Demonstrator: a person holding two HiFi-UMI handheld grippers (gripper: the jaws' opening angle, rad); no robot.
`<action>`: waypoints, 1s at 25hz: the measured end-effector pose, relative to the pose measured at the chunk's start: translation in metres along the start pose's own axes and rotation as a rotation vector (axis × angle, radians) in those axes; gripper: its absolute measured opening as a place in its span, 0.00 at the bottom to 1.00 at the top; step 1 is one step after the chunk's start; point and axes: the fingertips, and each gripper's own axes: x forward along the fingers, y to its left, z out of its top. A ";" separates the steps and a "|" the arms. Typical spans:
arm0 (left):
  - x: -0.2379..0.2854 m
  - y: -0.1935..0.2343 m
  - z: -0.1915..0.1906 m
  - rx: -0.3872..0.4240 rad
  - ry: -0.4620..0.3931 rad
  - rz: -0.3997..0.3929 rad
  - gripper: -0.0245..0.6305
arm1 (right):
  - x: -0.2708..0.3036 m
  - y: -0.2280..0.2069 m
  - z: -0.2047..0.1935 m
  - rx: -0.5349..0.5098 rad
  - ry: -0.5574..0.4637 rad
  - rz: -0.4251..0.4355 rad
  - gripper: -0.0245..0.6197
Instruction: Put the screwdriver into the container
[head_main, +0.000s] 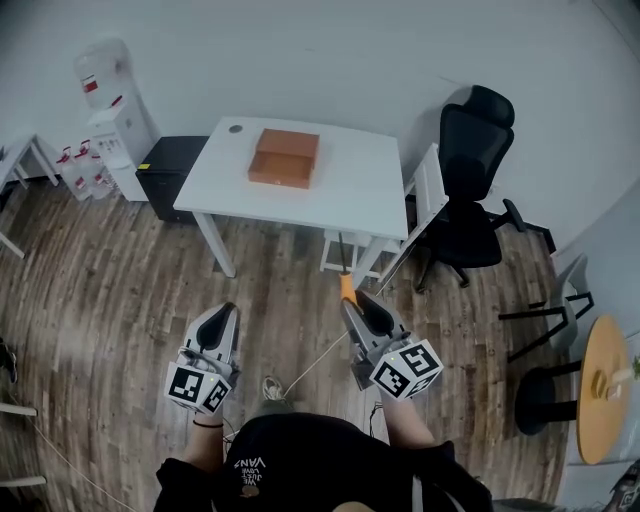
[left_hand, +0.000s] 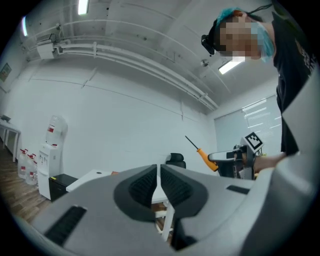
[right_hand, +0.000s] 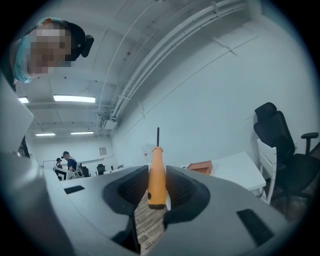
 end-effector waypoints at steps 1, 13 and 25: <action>0.005 0.008 0.001 0.000 -0.001 -0.006 0.08 | 0.010 -0.001 0.001 -0.003 -0.001 -0.004 0.22; 0.048 0.097 0.003 0.000 0.002 -0.071 0.08 | 0.094 -0.004 0.001 -0.010 -0.017 -0.078 0.22; 0.099 0.131 -0.010 -0.025 0.023 -0.081 0.08 | 0.144 -0.039 0.001 -0.006 0.002 -0.094 0.22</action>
